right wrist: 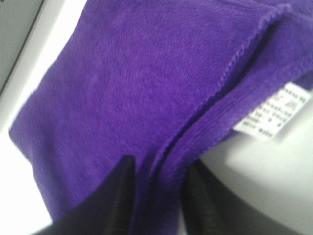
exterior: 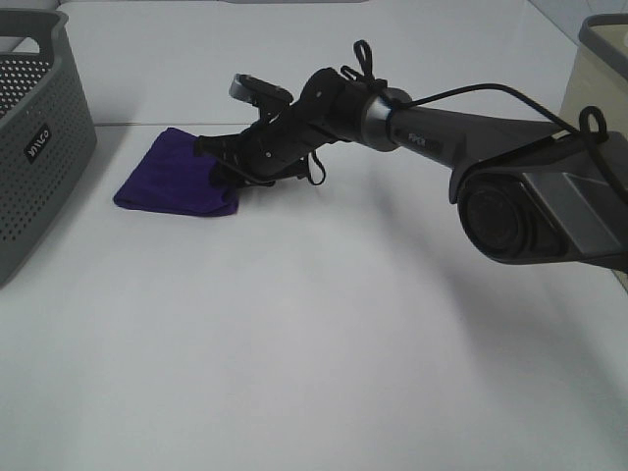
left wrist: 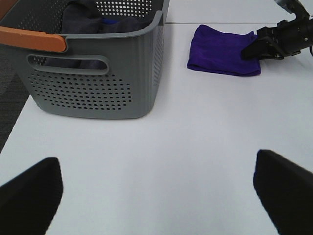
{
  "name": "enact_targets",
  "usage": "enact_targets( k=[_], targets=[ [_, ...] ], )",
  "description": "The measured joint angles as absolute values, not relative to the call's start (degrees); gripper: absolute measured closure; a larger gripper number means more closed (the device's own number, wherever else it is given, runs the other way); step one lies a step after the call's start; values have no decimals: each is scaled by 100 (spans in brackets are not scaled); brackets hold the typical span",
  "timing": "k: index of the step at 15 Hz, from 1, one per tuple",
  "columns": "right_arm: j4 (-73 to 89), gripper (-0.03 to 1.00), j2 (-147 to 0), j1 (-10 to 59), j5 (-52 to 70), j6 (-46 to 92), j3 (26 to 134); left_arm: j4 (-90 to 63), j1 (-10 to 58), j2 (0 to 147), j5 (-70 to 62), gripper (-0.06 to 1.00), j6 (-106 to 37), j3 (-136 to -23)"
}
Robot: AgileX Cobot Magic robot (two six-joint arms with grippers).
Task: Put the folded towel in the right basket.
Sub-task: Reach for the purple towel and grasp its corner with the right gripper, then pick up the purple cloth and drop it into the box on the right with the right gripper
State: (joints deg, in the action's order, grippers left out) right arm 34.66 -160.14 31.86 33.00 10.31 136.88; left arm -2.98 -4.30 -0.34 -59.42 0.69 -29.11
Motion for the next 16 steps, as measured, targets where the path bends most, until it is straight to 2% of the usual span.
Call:
enact_targets(
  k=[3,8,11,13,16],
  targets=[
    [3392,93,-16031,3272,3335,1020,13688,-298,-430,-34,-5942,-5,69,-2911],
    [3386,94,-16003,3272,3552,1020,13688,-298,-430,-34,-5942,-5,69,-2911],
    [3174,94,-15733,3186,4979,1152,13831,-298,-430,-34,-5942,-5,69,-2911],
    [3054,94,-15206,2991,6388,1249,14376,-298,-430,-34,-5942,-5,69,-2911],
    [2361,94,-14404,2853,6893,1112,15057,-298,-430,-34,-5942,-5,69,-2911]
  ],
)
